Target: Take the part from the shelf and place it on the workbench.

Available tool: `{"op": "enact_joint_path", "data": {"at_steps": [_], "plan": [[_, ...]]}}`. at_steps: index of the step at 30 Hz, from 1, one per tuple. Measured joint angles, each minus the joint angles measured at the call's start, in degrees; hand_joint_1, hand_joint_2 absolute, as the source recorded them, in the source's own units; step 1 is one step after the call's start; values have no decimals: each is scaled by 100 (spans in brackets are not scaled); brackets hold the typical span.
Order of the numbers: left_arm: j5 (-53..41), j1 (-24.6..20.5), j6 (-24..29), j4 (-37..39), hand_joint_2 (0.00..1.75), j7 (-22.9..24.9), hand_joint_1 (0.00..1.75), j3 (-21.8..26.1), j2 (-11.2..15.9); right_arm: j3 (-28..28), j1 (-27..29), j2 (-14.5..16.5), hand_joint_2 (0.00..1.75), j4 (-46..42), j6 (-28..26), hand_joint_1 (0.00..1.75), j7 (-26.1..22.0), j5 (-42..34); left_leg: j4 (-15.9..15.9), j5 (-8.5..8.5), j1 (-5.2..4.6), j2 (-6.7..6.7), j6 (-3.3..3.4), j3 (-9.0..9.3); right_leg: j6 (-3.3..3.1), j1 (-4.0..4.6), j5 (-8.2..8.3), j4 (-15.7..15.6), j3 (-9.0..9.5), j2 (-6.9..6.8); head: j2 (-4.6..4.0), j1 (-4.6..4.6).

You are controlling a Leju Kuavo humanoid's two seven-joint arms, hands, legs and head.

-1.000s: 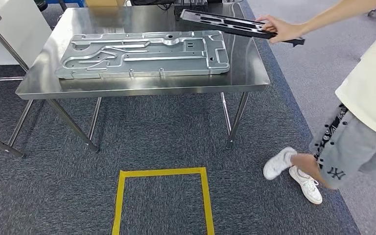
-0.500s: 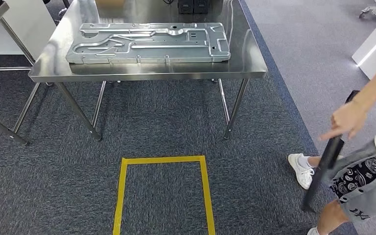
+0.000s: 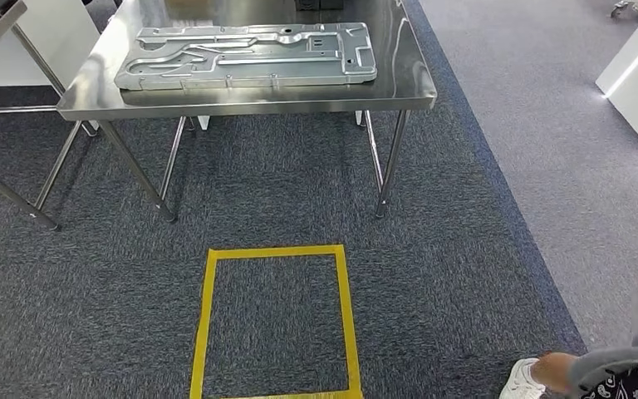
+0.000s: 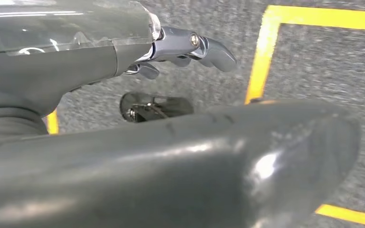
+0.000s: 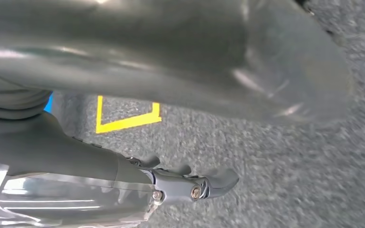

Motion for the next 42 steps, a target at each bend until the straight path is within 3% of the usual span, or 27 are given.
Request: {"op": "enact_joint_path", "data": {"at_steps": [1, 3, 4, 5, 7, 8, 9, 11, 12, 13, 14, 16, 18, 19, 20, 22, 24, 26, 27, 28, 29, 30, 32, 34, 38, 40, 42], "plan": [[-40, -4, -6, 0, 0, 10, 0, -9, 0, -4, -2, 5, 0, 0, 24, 0, -20, -2, -390, 102, -2, -1, 26, 329, 13, 4, 66, 24, -96, 3, 0, -1], [-105, -18, -25, 0, 0, 73, 0, -30, 4, -9, 4, 37, 0, 2, 63, 0, -54, -7, -1350, 42, -27, -2, 86, 1051, 58, 20, 173, 74, -217, 4, 0, -1], [-133, -20, -34, 0, 0, 127, 0, -40, 7, -11, 8, 59, 0, 5, 76, 0, -62, -8, -1670, -35, -47, -3, 112, 1271, 86, 20, 228, 89, -245, -2, 0, -1], [-162, -18, -43, 0, 0, 195, 0, -50, 9, -14, 15, 85, 0, 9, 81, 0, -65, -8, -1836, -66, -67, -4, 139, 1365, 118, 15, 283, 94, -263, -8, 0, 0], [-212, 3, -41, 2, 0, 349, 0, -74, 10, -20, 17, 125, 0, 21, 86, 0, -65, 0, -1866, 22, -71, 12, 205, 1289, 180, -7, 317, 114, -311, -1, 0, 0], [-235, 12, -28, 3, 0, 420, 0, -90, 15, -22, 15, 145, 0, 26, 86, 0, -64, 10, -1871, 93, -66, 26, 250, 1227, 208, -19, 184, 217, -361, 14, 0, 1], [-250, 20, -8, 4, 0, 481, 0, -103, 21, -25, 14, 165, 0, 31, 91, 0, -62, 24, -1879, 170, -61, 39, 288, 1151, 231, -30, -47, 420, -439, 30, 0, 1], [-285, 31, 40, 4, 0, 575, 0, -124, 48, -27, 11, 220, 0, 41, 129, 0, -56, 42, -1859, 317, -76, 48, 334, 949, 268, -56, -653, 1165, -649, 45, 0, 1], [-309, 38, 59, 4, 0, 610, 0, -132, 70, -32, 12, 248, 0, 45, 154, 0, -54, 43, -1843, 388, -84, 47, 334, 842, 282, -61, -820, 1532, -722, 47, 0, 1], [-340, 46, 69, 4, 0, 633, 0, -139, 97, -39, 12, 279, 0, 49, 175, 0, -57, 35, -1819, 458, -88, 46, 327, 726, 290, -64, -855, 1782, -732, 48, 0, 0], [-370, 53, 77, 4, 0, 645, 0, -144, 125, -49, 11, 304, 0, 51, 187, 0, -71, 23, -1785, 520, -90, 47, 314, 612, 291, -64, -750, 1815, -641, 48, 0, 0], [-411, 59, 86, 4, 0, 651, 0, -148, 176, -66, 6, 345, 0, 54, 206, 0, -102, -1, -1696, 628, -89, 43, 283, 389, 274, -67, -451, 1314, -165, 49, 0, 0], [-432, 66, 92, 4, 0, 650, 0, -151, 212, -77, -9, 369, 0, 55, 226, 0, -120, -8, -1599, 711, -102, 36, 237, 225, 226, -53, -462, 446, 470, 53, 0, 0], [-437, 69, 93, 4, 0, 650, 0, -152, 228, -85, -13, 383, 0, 56, 234, 0, -125, -9, -1567, 751, -107, 34, 209, 180, 200, -40, -527, 140, 667, 56, 0, 1], [-439, 70, 94, 4, 0, 650, 0, -154, 242, -92, -16, 397, 0, 57, 239, 0, -131, -9, -1554, 786, -108, 35, 179, 152, 169, -24, -586, -19, 744, 59, 0, 1], [-439, 68, 101, 4, 0, 649, 0, -158, 268, -105, -18, 423, 0, 62, 255, 0, -143, -9, -1542, 830, -94, 32, 114, 115, 88, -28, -538, -68, 691, 50, 0, 1], [-440, 78, 115, 4, 0, 654, 0, -164, 290, -111, -26, 439, 0, 67, 275, 0, -168, -9, -1310, 590, -75, 11, 52, 0, -8, -45, -445, -92, 615, 31, 0, 0], [-445, 89, 134, 4, 0, 677, 0, -173, 299, -119, -25, 446, 0, 70, 289, 0, -209, -14, -618, 63, -44, -3, 0, -243, -53, -37, -349, -86, 508, 19, 0, 0], [-452, 92, 143, 4, 0, 692, 0, -176, 299, -127, -23, 446, 0, 70, 292, 0, -228, -18, -215, -146, -29, -3, -21, -362, -54, -30, -307, -77, 448, 15, 0, 0], [-459, 92, 152, 4, 0, 706, 0, -178, 299, -136, -20, 446, 0, 71, 292, 0, -240, -23, 74, -248, -17, -3, -36, -425, -50, -24, -270, -64, 389, 14, 0, 0], [-469, 91, 157, 4, 0, 719, 0, -179, 299, -146, -19, 446, 0, 72, 291, 0, -248, -31, 140, -230, -9, -3, -44, -379, -40, -23, -239, -49, 334, 13, 0, 0], [-479, 87, 160, 4, 0, 728, 0, -181, 301, -155, -20, 446, 0, 72, 290, 0, -250, -38, -36, -122, -4, -3, -44, -216, -28, -24, -213, -35, 289, 15, 0, 0], [-493, 66, 163, 4, 0, 742, 0, -185, 307, -172, -23, 450, 0, 72, 289, 0, -250, -54, -913, 148, 2, -3, -22, 376, 4, -24, -180, -7, 232, 15, 0, 0], [-505, 42, 164, 4, 0, 746, 0, -188, 311, -194, -32, 457, 0, 72, 296, 0, -238, -62, -1570, 270, -17, -7, 30, 785, 56, -14, -150, 14, 205, 12, 0, 0], [-524, 12, 157, 4, 0, 689, 0, -189, 321, -242, -68, 461, 0, 72, 409, 0, -202, -66, -1739, 329, -18, -4, 161, 806, 178, -14, -167, 92, 146, 21, 0, 0], [-545, -4, 151, 4, 0, 638, 0, -193, 322, -273, -73, 460, 0, 72, 483, 0, -221, -93, -1780, 379, -6, 2, 234, 789, 218, -22, -466, 544, -63, 43, 0, 0], [-581, -7, 149, 4, 0, 604, 0, -209, 326, -314, -70, 461, 0, 73, 518, 0, -265, -149, -1771, 397, -31, 3, 263, 749, 241, -39, -855, 1366, -448, 60, 0, 0]]}}
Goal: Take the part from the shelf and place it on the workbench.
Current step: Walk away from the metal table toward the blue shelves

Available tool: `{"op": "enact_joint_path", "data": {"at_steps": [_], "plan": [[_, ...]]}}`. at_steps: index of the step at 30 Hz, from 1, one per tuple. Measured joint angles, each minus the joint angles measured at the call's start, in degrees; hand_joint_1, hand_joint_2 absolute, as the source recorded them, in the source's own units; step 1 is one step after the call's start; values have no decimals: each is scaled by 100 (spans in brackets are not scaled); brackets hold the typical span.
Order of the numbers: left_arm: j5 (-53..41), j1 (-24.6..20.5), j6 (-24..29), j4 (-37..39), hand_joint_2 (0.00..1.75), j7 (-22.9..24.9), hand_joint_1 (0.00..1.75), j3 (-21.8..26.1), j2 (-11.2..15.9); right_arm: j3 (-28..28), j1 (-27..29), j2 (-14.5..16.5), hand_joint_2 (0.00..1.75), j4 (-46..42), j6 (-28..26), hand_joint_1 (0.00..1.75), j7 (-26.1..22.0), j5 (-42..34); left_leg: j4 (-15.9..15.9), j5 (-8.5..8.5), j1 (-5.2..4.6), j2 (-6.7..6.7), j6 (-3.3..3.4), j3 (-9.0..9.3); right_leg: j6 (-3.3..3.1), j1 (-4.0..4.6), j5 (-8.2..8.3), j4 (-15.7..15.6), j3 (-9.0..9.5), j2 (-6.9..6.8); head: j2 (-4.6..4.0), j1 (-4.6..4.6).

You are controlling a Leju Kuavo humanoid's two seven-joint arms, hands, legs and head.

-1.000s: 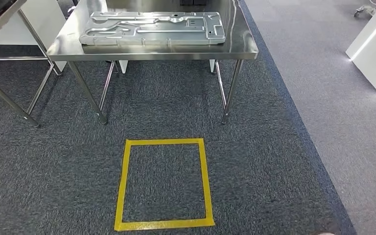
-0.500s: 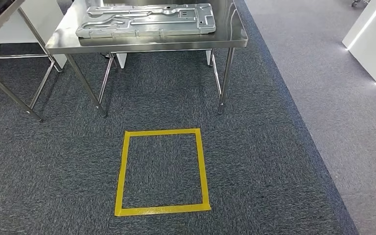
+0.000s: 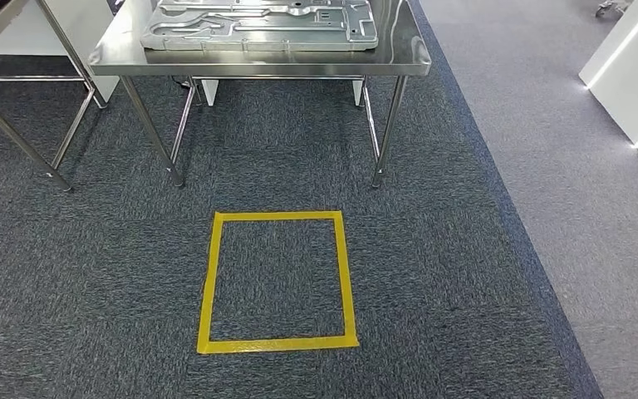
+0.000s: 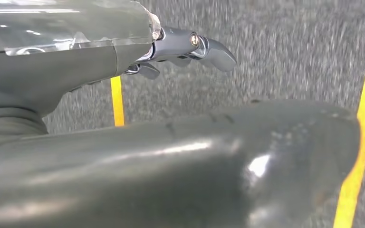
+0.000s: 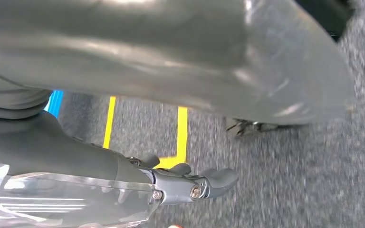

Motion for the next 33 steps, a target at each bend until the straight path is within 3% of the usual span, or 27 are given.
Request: {"op": "enact_joint_path", "data": {"at_steps": [1, 2, 3, 6, 8, 11, 13, 15, 16, 17, 18, 21, 23, 25, 26, 28, 30, 31, 32, 33], "plan": [[-19, 2, 0, 0, 0, -10, 0, -14, 3, -26, 3, 1, 0, 1, 9, 0, -20, -29, 12, 3, -12, 0, 5, -16, 8, -9, -94, 315, -146, 1, 0, 0], [-31, 2, 0, 0, 0, -14, 0, -29, 6, -53, 8, 3, 0, 1, 18, 0, -34, -53, 27, 2, -20, -1, 5, -28, 11, -15, -79, 435, -198, 2, 0, 0], [-42, 3, 0, 0, 0, -16, 0, -44, 9, -80, 10, 4, 0, 2, 29, 0, -39, -74, 44, -2, -26, -11, 2, -34, 7, -18, 53, 298, -124, 4, 0, 0], [-61, -17, -1, 0, 0, -16, 0, -65, 20, -138, 13, 5, 0, 2, 58, 0, -30, -103, 103, -31, -37, -93, -38, -54, -53, -20, 586, -890, 476, 172, 0, 0], [-67, -47, -2, 0, 0, -19, 0, -71, 33, -161, 20, 5, 0, 3, 70, 0, -2, -82, 134, -37, -36, -148, -90, -101, -87, -8, 642, -1246, 647, 264, 0, 0], [-68, -49, -2, 0, 0, -21, 0, -73, 67, -174, 11, 11, 0, 4, 80, 0, 58, -56, 181, -63, -25, -209, -181, -143, -156, -19, 655, -1303, 668, 150, 0, 0], [-80, -43, -2, 0, 0, -20, 0, -73, 89, -179, 6, 16, 0, 4, 81, 0, 130, -41, 551, -302, -16, -176, -235, -304, -219, -44, 680, -1360, 690, 47, 0, 0], [-97, -38, -2, 0, 0, -34, 0, -73, 111, -189, 5, 17, 0, 4, 95, 0, 191, 3, 1318, -686, 15, -142, -284, -666, -250, -27, 674, -1363, 691, -58, 0, 0], [-103, -28, -2, 0, 0, -49, 0, -73, 126, -192, 4, 18, 0, 4, 111, 0, 204, 33, 1660, -805, 31, -137, -307, -833, -254, -19, 670, -1359, 690, -112, 0, 0], [-110, -14, -3, 0, 0, -67, 0, -72, 141, -195, 2, 19, 0, 4, 129, 0, 210, 69, 1824, -816, 44, -125, -326, -916, -255, -14, 663, -1353, 691, -164, 0, 0], [-117, -1, -4, 0, 0, -83, 0, -72, 156, -196, -2, 19, 0, 4, 147, 0, 211, 103, 1763, -717, 56, -106, -339, -892, -251, -12, 656, -1346, 694, -213, 0, 0], [-150, -3, -9, 0, 0, -107, 0, -71, 198, -196, -10, 26, 0, 4, 164, 0, 211, 175, 642, -163, 53, 135, -327, -345, -204, 1, 612, -1307, 722, -356, 0, 0], [-164, -25, -9, 0, 0, -113, 0, -72, 215, -196, -18, 31, 0, 4, 162, 0, 215, 216, 230, -40, 20, 248, -262, -167, -152, 25, 586, -1280, 730, -438, 0, 0], [-184, -28, -17, 0, 0, -112, 0, -73, 229, -193, -50, 33, 0, 4, 161, 0, 225, 257, 206, -28, 3, 160, -185, -196, -96, 29, 582, -1277, 738, -520, 0, 0], [-197, -24, -25, 0, 0, -109, 0, -74, 234, -189, -69, 34, 0, 4, 161, 0, 236, 275, 190, -7, 8, 113, -148, -196, -62, 16, 556, -1253, 737, -499, 0, 0], [-222, -38, -39, 0, 0, -98, 0, -78, 239, -175, -82, 36, 0, 4, 162, 0, 261, 305, 153, 45, 22, 21, -71, -195, -7, -8, 328, -949, 612, -288, 0, 0], [-231, -64, -45, 0, 0, -91, 0, -81, 239, -167, -76, 36, 0, 4, 163, 0, 274, 323, 149, 76, 17, -73, -26, -219, 16, -22, -87, -195, 261, -54, 0, 0], [-233, -71, -45, 0, 0, -90, 0, -82, 240, -165, -73, 36, 0, 4, 163, 0, 274, 327, 154, 83, 8, -130, -18, -235, 18, -23, -241, 194, 75, -18, 0, 0], [-235, -72, -46, 0, 0, -88, 0, -82, 240, -164, -69, 36, 0, 4, 163, 0, 275, 331, 160, 87, 0, -192, -14, -246, 15, -23, -296, 443, -46, -7, 0, 0], [-240, -69, -46, 0, 0, -86, 0, -82, 241, -163, -66, 36, 0, 4, 162, 0, 275, 339, 171, 89, -6, -258, -14, -252, 7, -24, -236, 474, -66, 1, 0, 0]]}}
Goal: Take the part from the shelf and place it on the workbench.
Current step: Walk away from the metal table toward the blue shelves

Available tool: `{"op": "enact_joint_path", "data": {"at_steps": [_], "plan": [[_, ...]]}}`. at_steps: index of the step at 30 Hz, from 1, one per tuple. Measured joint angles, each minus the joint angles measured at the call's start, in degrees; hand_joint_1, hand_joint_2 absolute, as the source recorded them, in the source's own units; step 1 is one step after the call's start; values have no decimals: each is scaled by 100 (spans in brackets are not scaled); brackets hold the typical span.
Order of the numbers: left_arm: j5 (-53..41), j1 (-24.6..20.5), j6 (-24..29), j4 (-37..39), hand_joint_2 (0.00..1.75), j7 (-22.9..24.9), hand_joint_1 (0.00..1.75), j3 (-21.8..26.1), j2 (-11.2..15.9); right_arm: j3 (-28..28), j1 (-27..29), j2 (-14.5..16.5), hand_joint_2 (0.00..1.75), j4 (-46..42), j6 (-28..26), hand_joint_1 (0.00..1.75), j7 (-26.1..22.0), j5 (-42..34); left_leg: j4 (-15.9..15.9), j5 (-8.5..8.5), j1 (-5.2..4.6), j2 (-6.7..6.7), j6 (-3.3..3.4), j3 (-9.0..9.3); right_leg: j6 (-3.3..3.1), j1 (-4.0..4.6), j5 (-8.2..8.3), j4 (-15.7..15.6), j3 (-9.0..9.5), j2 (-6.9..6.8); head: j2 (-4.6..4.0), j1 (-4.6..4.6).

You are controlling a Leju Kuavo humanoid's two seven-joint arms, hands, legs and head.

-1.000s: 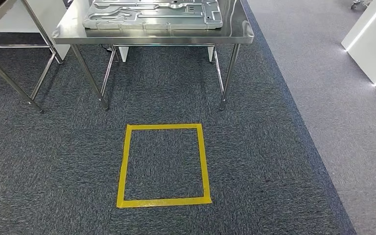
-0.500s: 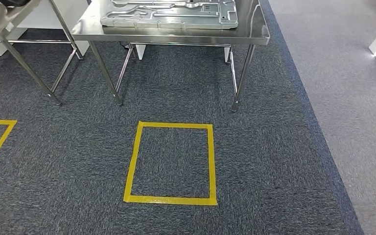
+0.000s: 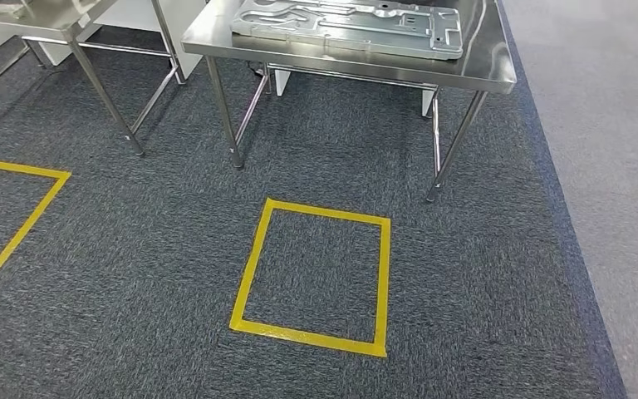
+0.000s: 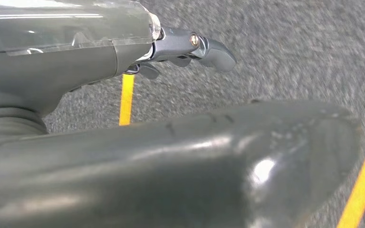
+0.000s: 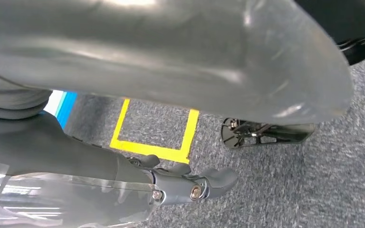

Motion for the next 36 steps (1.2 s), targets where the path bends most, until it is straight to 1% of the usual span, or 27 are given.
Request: {"op": "enact_joint_path", "data": {"at_steps": [1, 2, 4, 6, 8, 10, 11, 13, 14, 15, 16, 17, 19, 20, 21, 23, 24, 26, 27, 28, 29, 30, 31, 32, 33, 34, 36], "plan": [[-9, 1, -2, 0, 0, 2, 0, 0, 1, 4, 2, 0, 0, 0, -2, 0, -1, 19, 15, -1, -2, -71, -4, -2, -13, 0, 163, -201, 94, 16, 0, 0], [-21, 1, -5, 0, 0, 4, 0, -1, 0, 15, 3, 0, 0, 0, -5, 0, -3, 50, 33, -5, -2, -141, -10, -3, -28, -3, 382, -576, 273, 66, 0, 0], [-46, -13, -13, 0, 0, 5, 0, -4, -2, 49, 10, -3, 0, 0, -17, 0, -19, 135, 81, -15, -12, -273, -47, -27, -59, -15, 689, -1333, 622, 294, 0, 0], [-58, -20, -16, 0, 0, 8, 0, -9, -4, 91, 9, -5, 0, 0, -27, 0, -61, 222, 106, -9, -13, -377, -111, -71, -86, -11, 749, -1618, 736, 407, 0, 0], [-64, 11, -14, 0, 0, 10, 0, -11, -5, 133, 2, -4, 0, 0, -37, 0, -104, 292, 97, 8, 0, -469, -182, -105, -138, -5, 775, -1644, 738, 294, 0, 0], [-63, 55, -13, 1, 0, 10, 0, -11, -17, 175, 15, -1, 0, 0, -48, 0, -127, 359, 253, -115, 2, -336, -236, -189, -214, -15, 809, -1699, 752, 164, 0, 0], [-52, 62, -13, 2, 0, 9, 0, -11, -23, 196, 33, 0, 0, 1, -52, 0, -137, 399, 487, -267, 3, -198, -257, -293, -247, -16, 820, -1724, 755, 86, 0, -1], [26, 57, -10, 2, 0, -5, 0, -4, -43, 260, 77, -1, 0, 2, -52, 0, -173, 537, 1223, -658, 24, 57, -304, -623, -282, 9, 817, -1733, 750, -80, 0, -1], [89, 59, -5, 2, 0, -19, 0, 8, -55, 305, 95, -3, 0, 2, -44, 0, -190, 619, 1538, -784, 38, 102, -327, -763, -287, 19, 812, -1730, 748, -161, 0, -1], [160, 80, 6, 3, 0, -40, 0, 29, -70, 365, 103, -7, 0, 2, -25, 0, -206, 715, 1685, -805, 51, 129, -347, -818, -288, 25, 806, -1727, 747, -240, 0, 0], [223, 113, 23, 3, 0, -63, 0, 58, -86, 432, 105, -13, 0, 2, -3, 0, -216, 799, 1597, -715, 62, 156, -358, -756, -284, 26, 799, -1724, 749, -308, 0, 0], [270, 150, 41, 4, 0, -82, 0, 88, -99, 493, 102, -19, 0, 2, 17, 0, -223, 866, 1299, -548, 70, 215, -360, -584, -274, 26, 790, -1720, 757, -371, 0, 0], [318, 188, 66, 4, 0, -106, 0, 141, -120, 587, 97, -31, 0, 3, 40, 0, -228, 936, 494, -240, 56, 472, -329, -146, -233, 40, 761, -1704, 782, -494, 0, 0], [327, 186, 69, 4, 0, -111, 0, 156, -128, 620, 98, -37, 0, 4, 43, 0, -229, 946, 232, -165, 39, 563, -295, -8, -205, 51, 748, -1696, 794, -549, 0, 0], [332, 186, 71, 4, 0, -116, 0, 166, -135, 649, 92, -42, 0, 5, 44, 0, -230, 953, 112, -148, 19, 607, -260, 41, -176, 60, 738, -1690, 804, -603, 0, 0], [338, 209, 85, 4, 0, -124, 0, 186, -142, 709, 67, -48, 0, 6, 44, 0, -230, 991, 88, -128, 3, 498, -190, 24, -120, 59, 730, -1692, 826, -686, 0, 0], [336, 230, 98, 4, 0, -124, 0, 196, -148, 739, 55, -51, 0, 6, 44, 0, -231, 1014, 66, -107, 10, 442, -158, 26, -86, 47, 699, -1666, 829, -631, 0, 1], [309, 242, 142, 4, 0, -109, 0, 209, -161, 786, 67, -57, 0, 7, 45, 0, -233, 1042, 22, -57, 35, 328, -85, 36, -31, 21, 459, -1339, 695, -339, 0, 1], [284, 237, 160, 4, 0, -96, 0, 210, -167, 796, 85, -61, 0, 10, 46, 0, -233, 1043, 17, -40, 35, 268, -60, 28, -17, 6, 263, -1001, 540, -166, 0, 1], [260, 227, 176, 4, 0, -76, 0, 210, -168, 799, 104, -61, 0, 12, 46, 0, -231, 1042, 20, -30, 33, 203, -41, 11, -12, 1, 63, -592, 343, -67, 0, 0], [241, 220, 184, 4, 0, -55, 0, 210, -168, 800, 118, -61, 0, 15, 47, 0, -225, 1042, 26, -23, 29, 129, -32, -3, -8, -2, -72, -227, 162, -25, 0, 0], [228, 220, 193, 4, 0, -30, 0, 210, -168, 801, 127, -61, 0, 17, 49, 0, -218, 1042, 34, -20, 26, 52, -30, -11, -4, -4, -98, -19, 52, -10, 0, 0], [221, 222, 203, 4, 0, -5, 0, 210, -168, 803, 132, -61, 0, 18, 52, 0, -212, 1043, 44, -19, 25, -30, -31, -15, -4, -10, -6, -27, 41, 0, 0, 0], [217, 224, 212, 4, 0, 15, 0, 211, -169, 806, 135, -61, 0, 19, 56, 0, -208, 1046, 56, -21, 26, -110, -37, -13, -7, -20, 177, -245, 132, 18, 0, 0], [215, 225, 221, 4, 0, 32, 0, 211, -173, 809, 138, -62, 0, 20, 59, 0, -207, 1053, 71, -24, 27, -190, -49, -13, -14, -35, 412, -629, 302, 91, 0, 0], [220, 220, 229, 4, 0, 41, 0, 213, -177, 812, 145, -62, 0, 21, 63, 0, -204, 1071, 95, -32, 21, -266, -72, -24, -21, -50, 584, -1029, 476, 229, 0, 0], [248, 206, 248, 4, 0, 54, 0, 221, -185, 826, 150, -63, 0, 24, 74, 0, -200, 1135, 139, -37, 17, -393, -138, -68, -37, -63, 742, -1514, 674, 437, 0, 0]]}}
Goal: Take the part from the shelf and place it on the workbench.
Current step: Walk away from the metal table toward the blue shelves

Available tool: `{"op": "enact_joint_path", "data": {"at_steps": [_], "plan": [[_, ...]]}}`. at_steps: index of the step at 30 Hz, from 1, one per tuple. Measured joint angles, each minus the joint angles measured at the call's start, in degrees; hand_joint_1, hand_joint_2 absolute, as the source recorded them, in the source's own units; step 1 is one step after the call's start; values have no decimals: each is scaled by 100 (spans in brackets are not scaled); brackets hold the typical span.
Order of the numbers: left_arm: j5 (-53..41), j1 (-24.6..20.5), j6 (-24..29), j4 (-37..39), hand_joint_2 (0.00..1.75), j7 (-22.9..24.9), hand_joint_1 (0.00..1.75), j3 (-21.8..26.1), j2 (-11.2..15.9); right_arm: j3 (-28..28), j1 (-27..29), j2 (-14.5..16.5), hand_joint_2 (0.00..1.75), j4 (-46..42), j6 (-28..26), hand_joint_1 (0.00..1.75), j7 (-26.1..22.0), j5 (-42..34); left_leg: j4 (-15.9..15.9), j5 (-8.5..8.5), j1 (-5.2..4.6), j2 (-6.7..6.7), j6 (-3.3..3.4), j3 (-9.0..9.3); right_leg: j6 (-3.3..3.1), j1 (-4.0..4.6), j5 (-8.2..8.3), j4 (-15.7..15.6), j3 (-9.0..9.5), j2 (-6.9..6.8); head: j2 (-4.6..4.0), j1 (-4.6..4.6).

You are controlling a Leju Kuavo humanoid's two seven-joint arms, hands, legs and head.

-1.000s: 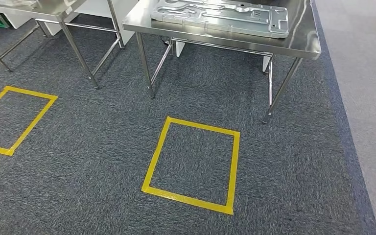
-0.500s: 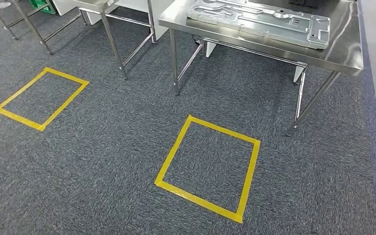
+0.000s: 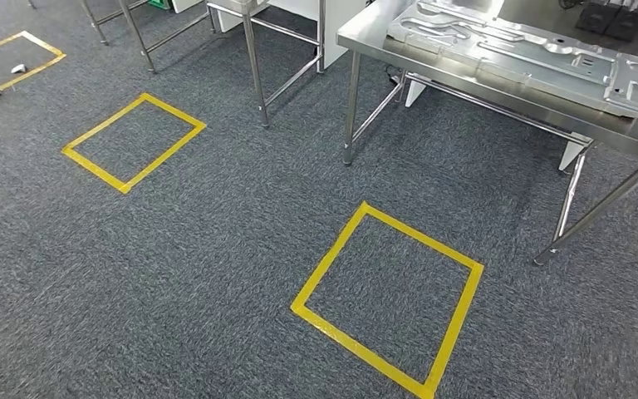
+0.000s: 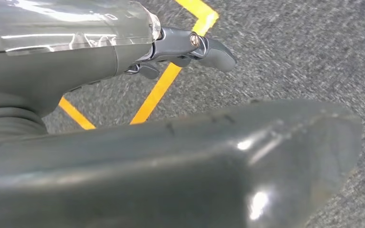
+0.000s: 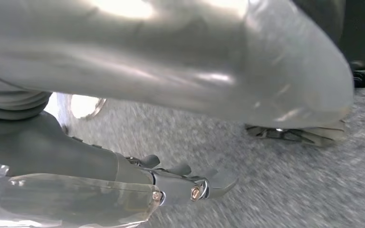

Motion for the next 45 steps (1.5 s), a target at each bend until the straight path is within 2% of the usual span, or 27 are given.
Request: {"op": "enact_joint_path", "data": {"at_steps": [1, 3, 5, 7, 9, 10, 11, 13, 15, 16, 18, 20, 22, 24, 25, 26, 27, 29, 31, 33, 34, 36, 38, 40, 41, 42, 45], "plan": [[27, -3, 16, 0, 0, 2, 0, 16, -2, 20, -8, 0, 0, 2, 10, 0, 2, 54, 8, 8, 4, -58, -42, -29, -16, 10, -12, -52, 15, 21, 0, 0], [93, 16, 45, 0, 0, -23, 0, 71, -10, 87, -39, 9, 0, 3, 26, 0, -10, 174, 12, 17, 29, -115, -118, -71, -84, 13, 17, -81, 19, -113, 0, 0], [114, 33, 40, 0, 0, -87, 0, 114, -28, 156, -53, 26, 0, 3, 33, 0, -47, 256, 258, -149, 26, 128, -166, -196, -165, 2, 44, -126, 28, -261, 0, -1], [53, 14, -19, 0, 0, -133, 0, 123, -43, 191, -53, 36, 0, 4, 38, 0, -85, 260, 927, -525, 26, 444, -197, -509, -209, 20, 45, -138, 20, -427, 0, -2], [-45, -14, -93, 0, 0, -130, 0, 118, -45, 199, -54, 37, 0, 5, 40, 0, -99, 218, 1600, -789, 41, 534, -228, -818, -221, 43, 38, -136, 10, -614, 0, -2], [-87, -20, -124, 0, 0, -111, 0, 114, -45, 200, -60, 36, 0, 5, 40, 0, -99, 192, 1693, -776, 46, 551, -234, -848, -222, 51, 34, -135, 9, -706, 0, -2], [-121, -22, -146, 0, 0, -87, 0, 108, -43, 199, -71, 36, 0, 5, 40, 0, -99, 174, 1505, -644, 47, 576, -231, -734, -217, 55, 29, -135, 15, -782, 0, -2], [-162, -36, -177, 0, 0, -44, 0, 92, -38, 198, -93, 37, 0, 5, 40, 0, -100, 144, 647, -284, 33, 748, -187, -256, -193, 64, 14, -134, 45, -920, 0, -2], [-180, -65, -188, 0, 0, -25, 0, 79, -35, 198, -104, 37, 0, 5, 40, 0, -100, 124, 44, -107, -4, 913, -118, 59, -144, 83, -5, -130, 76, -1029, 0, -1], [-184, -74, -190, 0, 0, -19, 0, 75, -34, 198, -114, 36, 0, 5, 40, 0, -100, 118, -24, -110, -24, 932, -86, 81, -114, 88, -10, -129, 87, -1073, 0, -1], [-198, -71, -191, 0, 0, 4, 0, 72, -32, 198, -146, 33, 0, 4, 39, 0, -98, 115, -46, -77, -25, 820, -32, 77, -47, 83, -21, -125, 106, -1129, 0, -2], [-211, -71, -191, 0, 0, 23, 0, 69, -32, 198, -165, 26, 0, 4, 38, 0, -94, 125, -100, -24, 0, 718, 30, 101, 18, 66, -144, 26, 59, -920, 0, -1], [-223, -105, -193, 0, 0, 38, 0, 67, -32, 200, -156, 16, 0, 4, 34, 0, -83, 169, -124, 18, 10, 607, 82, 94, 55, 46, -497, 647, -234, -573, 0, 0], [-255, -143, -197, 0, 0, 86, 0, 63, -25, 214, -147, 1, 0, 5, 16, 0, -36, 254, -111, 33, 4, 461, 104, 63, 67, 37, -783, 1399, -619, -441, 0, 0], [-276, -150, -197, 0, 0, 125, 0, 61, -17, 224, -147, -10, 0, 5, 2, 0, -3, 299, -100, 34, 3, 380, 104, 57, 70, 32, -757, 1527, -698, -432, 0, 0], [-296, -152, -197, 0, 0, 167, 0, 58, -9, 236, -147, -21, 0, 5, -14, 0, 29, 336, -87, 32, 2, 295, 100, 56, 67, 25, -612, 1414, -663, -422, 0, 0], [-310, -154, -197, 0, 0, 203, 0, 55, 0, 248, -148, -33, 0, 5, -29, 0, 55, 365, -72, 28, 4, 212, 93, 59, 59, 17, -388, 1089, -525, -391, 0, 0], [-318, -160, -198, 0, 0, 241, 0, 42, 8, 267, -143, -57, 0, 5, -49, 0, 84, 396, -34, 14, 5, 66, 55, 43, 32, -4, -35, 303, -183, -145, 0, 0], [-334, -170, -205, 0, 0, 283, 0, 28, 19, 286, -148, -74, 0, 5, -62, 0, 118, 451, -14, 17, 15, -54, -16, -4, 1, 0, 48, -49, -40, 28, 0, 0], [-354, -164, -224, 0, 0, 367, 0, 22, 45, 329, -167, -82, 0, 5, -70, 0, 186, 542, -29, 32, 29, -158, -97, -43, -51, 12, 55, -77, -31, -70, 0, 0], [-362, -155, -239, 0, 0, 424, 0, 21, 57, 355, -172, -86, 0, 5, -70, 0, 233, 582, -7, 15, 34, -109, -125, -58, -91, 8, 67, -104, -16, -138, 0, 0], [-380, -155, -272, 0, 0, 537, 0, 20, 76, 390, -162, -91, 0, 5, -77, 0, 327, 616, 311, -193, 30, 181, -164, -203, -171, -9, 87, -160, 6, -298, 0, -1], [-404, -179, -303, 0, 0, 652, 0, 19, 78, 396, -131, -96, 0, 5, -96, 0, 415, 612, 1055, -582, 42, 465, -201, -559, -212, 9, 79, -170, 9, -475, 0, -1], [-418, -182, -336, 0, 0, 766, 0, 19, 79, 394, -107, -112, 0, 5, -120, 0, 484, 604, 1621, -765, 58, 532, -242, -828, -215, 22, 63, -168, 13, -654, 0, -1], [-415, -172, -355, 0, 0, 823, 0, 19, 79, 394, -103, -125, 0, 5, -134, 0, 510, 605, 1593, -688, 63, 554, -253, -807, -208, 24, 54, -167, 20, -734, 0, -1], [-404, -162, -373, 0, 0, 871, 0, 19, 79, 393, -104, -140, 0, 5, -147, 0, 533, 609, 1322, -514, 66, 597, -255, -662, -197, 24, 42, -166, 36, -807, 0, -2], [-362, -178, -399, 0, 0, 940, 0, 19, 77, 393, -106, -195, 0, 5, -162, 0, 561, 627, 177, -49, 33, 907, -187, -59, -125, 53, -8, -158, 104, -997, 0, -1]]}}
